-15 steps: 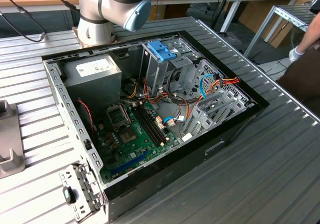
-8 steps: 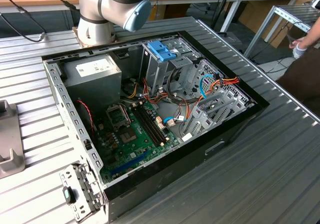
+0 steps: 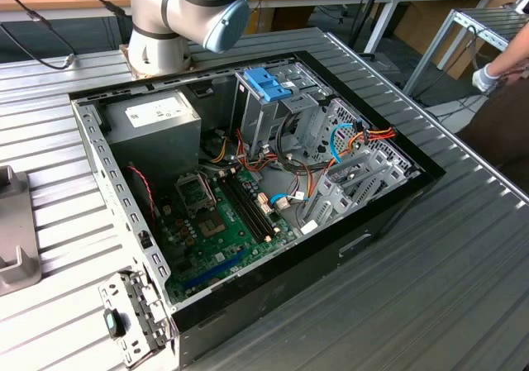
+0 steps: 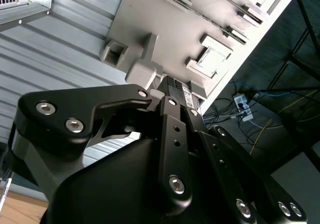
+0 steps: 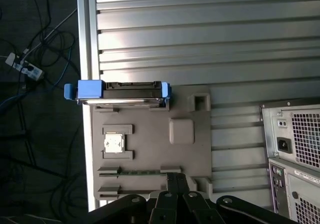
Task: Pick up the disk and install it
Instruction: 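Reach for the disk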
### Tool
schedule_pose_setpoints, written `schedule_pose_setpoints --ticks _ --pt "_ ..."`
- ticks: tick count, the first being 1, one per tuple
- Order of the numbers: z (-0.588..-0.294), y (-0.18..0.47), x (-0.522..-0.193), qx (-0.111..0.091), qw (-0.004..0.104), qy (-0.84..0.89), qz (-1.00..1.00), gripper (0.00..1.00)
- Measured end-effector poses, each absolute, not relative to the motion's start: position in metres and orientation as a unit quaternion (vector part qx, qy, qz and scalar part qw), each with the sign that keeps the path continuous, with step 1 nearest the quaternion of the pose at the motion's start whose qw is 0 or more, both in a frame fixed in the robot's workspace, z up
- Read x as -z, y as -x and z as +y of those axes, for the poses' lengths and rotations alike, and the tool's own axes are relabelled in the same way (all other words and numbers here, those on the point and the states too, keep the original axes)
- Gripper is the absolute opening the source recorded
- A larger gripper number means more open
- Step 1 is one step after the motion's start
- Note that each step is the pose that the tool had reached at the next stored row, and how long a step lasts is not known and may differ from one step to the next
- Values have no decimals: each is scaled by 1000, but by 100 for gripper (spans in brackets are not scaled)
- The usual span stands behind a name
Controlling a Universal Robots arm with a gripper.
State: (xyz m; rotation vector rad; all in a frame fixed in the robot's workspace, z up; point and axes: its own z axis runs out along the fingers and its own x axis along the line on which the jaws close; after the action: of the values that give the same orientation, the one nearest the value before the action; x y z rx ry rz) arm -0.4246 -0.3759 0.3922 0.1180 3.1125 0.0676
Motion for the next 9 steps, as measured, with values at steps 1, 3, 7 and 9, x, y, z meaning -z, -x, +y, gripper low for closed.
schedule_pose_setpoints --ticks 1,3,7,9 --pt "-376 426 -392 -22 13 -38 999 10" --pt "-375 427 -392 -22 13 -38 999 10" --pt "-374 429 -392 -22 13 -38 999 10" --pt "-374 431 -392 -22 13 -38 999 10"
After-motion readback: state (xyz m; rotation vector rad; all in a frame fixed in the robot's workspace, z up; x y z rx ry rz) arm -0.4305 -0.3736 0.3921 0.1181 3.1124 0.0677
